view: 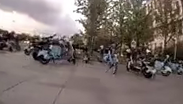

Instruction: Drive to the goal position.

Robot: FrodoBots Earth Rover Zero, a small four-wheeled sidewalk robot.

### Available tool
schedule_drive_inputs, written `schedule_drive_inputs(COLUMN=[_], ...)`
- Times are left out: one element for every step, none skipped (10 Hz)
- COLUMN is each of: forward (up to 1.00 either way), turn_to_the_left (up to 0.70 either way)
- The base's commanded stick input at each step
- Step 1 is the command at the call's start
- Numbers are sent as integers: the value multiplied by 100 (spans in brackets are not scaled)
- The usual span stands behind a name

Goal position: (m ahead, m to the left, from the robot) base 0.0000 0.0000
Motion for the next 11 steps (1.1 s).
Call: schedule_drive_inputs(forward=[0,0,0,0,0,0,0,0,0,0,0], turn_to_the_left=[45,45,45,45,45,45,45,45,45,45,42])
